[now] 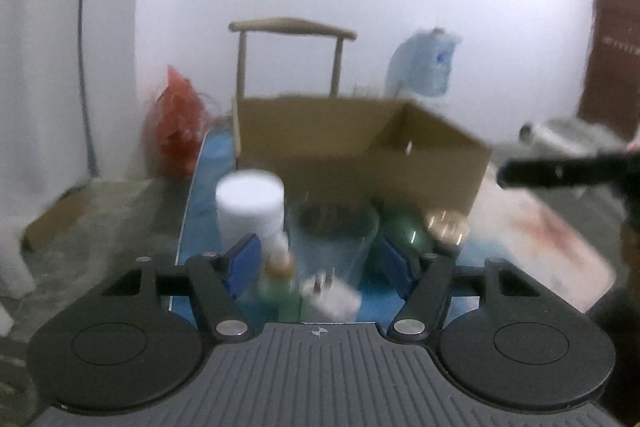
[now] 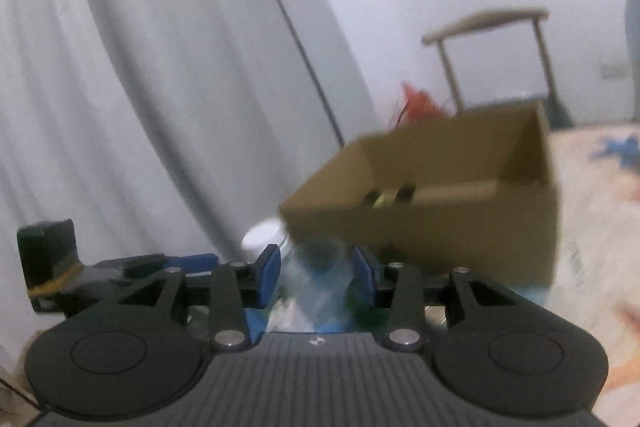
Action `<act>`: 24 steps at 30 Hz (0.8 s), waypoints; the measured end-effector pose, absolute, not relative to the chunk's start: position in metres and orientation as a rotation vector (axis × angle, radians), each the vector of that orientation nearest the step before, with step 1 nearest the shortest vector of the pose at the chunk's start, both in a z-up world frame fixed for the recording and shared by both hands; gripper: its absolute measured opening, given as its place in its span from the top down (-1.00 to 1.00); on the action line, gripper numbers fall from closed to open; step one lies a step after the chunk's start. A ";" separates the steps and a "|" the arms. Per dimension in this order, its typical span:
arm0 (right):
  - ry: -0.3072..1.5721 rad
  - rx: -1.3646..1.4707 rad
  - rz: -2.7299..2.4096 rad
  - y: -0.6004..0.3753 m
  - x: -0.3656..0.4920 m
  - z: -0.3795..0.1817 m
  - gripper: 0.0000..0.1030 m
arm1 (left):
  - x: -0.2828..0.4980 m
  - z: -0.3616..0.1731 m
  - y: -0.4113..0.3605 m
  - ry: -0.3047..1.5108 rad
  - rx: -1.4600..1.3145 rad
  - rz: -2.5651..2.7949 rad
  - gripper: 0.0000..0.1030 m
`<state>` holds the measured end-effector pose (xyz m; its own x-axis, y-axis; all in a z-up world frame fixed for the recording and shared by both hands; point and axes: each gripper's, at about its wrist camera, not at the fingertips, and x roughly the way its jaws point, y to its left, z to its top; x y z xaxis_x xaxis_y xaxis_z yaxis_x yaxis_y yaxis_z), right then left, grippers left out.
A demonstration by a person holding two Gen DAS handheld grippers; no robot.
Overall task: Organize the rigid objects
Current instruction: 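Withdraw the right gripper from the box back over the table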
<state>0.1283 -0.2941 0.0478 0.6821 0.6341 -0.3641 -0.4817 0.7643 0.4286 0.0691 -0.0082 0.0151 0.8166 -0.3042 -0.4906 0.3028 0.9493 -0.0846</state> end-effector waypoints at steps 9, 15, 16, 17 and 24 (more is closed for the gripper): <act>0.689 0.276 0.727 -0.225 0.153 0.004 0.16 | 0.078 -0.045 -0.026 0.683 -0.022 -0.415 -0.27; 0.725 0.215 0.731 -0.204 0.156 -0.008 0.03 | 0.075 -0.057 -0.038 0.658 0.035 -0.414 -0.27; 0.728 0.215 0.732 -0.203 0.154 -0.010 -0.02 | 0.076 -0.057 -0.037 0.653 0.041 -0.410 -0.27; 0.729 0.215 0.732 -0.202 0.157 -0.011 -0.05 | 0.077 -0.058 -0.038 0.650 0.044 -0.407 -0.27; 0.760 0.232 0.763 -0.201 0.164 -0.014 -0.05 | 0.082 -0.062 -0.034 0.643 0.030 -0.396 -0.28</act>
